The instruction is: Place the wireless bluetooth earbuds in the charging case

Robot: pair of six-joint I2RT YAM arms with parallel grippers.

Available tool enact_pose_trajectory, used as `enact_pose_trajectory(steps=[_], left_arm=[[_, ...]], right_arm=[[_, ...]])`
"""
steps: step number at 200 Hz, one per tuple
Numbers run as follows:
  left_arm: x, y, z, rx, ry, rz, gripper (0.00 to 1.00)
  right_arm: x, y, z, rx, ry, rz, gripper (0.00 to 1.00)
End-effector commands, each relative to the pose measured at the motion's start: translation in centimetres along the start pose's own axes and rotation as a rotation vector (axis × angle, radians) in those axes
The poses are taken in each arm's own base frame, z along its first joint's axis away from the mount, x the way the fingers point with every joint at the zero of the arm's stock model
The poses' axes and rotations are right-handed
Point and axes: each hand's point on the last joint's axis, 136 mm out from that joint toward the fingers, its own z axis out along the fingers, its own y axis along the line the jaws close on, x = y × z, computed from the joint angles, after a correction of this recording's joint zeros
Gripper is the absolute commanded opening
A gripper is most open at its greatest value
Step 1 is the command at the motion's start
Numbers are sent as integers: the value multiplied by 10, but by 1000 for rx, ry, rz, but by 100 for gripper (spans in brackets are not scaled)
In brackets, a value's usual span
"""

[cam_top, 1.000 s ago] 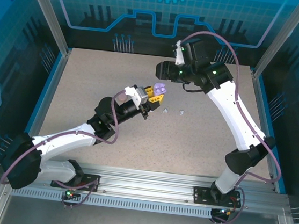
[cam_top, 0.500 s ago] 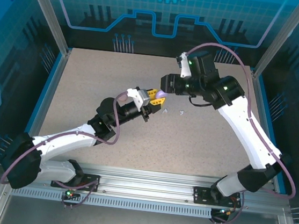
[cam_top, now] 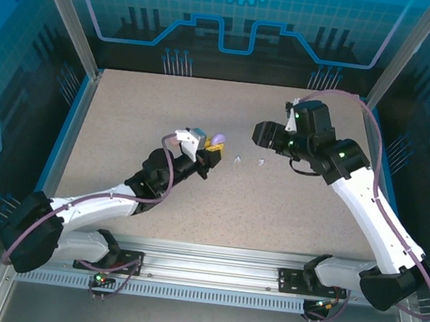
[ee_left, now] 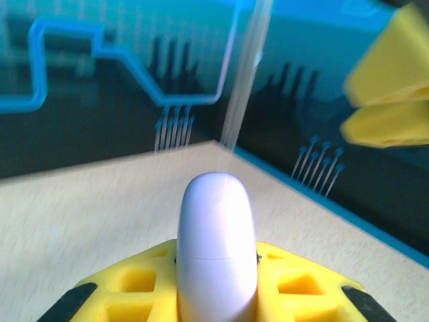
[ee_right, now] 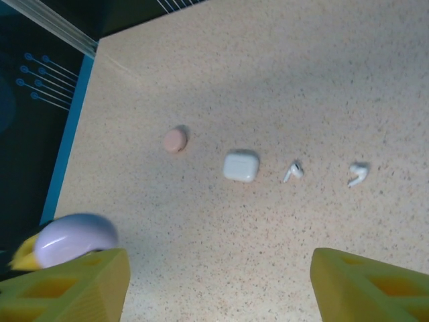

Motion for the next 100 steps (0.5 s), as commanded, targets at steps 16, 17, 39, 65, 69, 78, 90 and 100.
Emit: enact_pose_trajectory(steps=[16, 17, 39, 65, 69, 78, 90, 100], left_arm=[[60, 79, -27, -306, 124, -378, 0], [62, 81, -28, -314, 128, -385, 0], [94, 114, -41, -398, 204, -536, 0], [121, 130, -40, -430, 306, -594, 0], [126, 132, -38, -433, 324, -599, 0], [137, 136, -36, -442, 362, -610, 0], [152, 143, -35, -457, 409, -619, 0], [162, 150, -35, -477, 439, -630, 0]], right_arm=[[22, -7, 33, 5, 37, 56, 74], [23, -7, 34, 6, 39, 56, 75], [39, -16, 56, 29, 89, 63, 76], [57, -31, 80, 89, 150, 67, 76], [60, -33, 83, 101, 157, 66, 76], [66, -37, 88, 119, 169, 62, 76], [72, -41, 95, 143, 187, 52, 76], [76, -44, 100, 163, 197, 43, 76]])
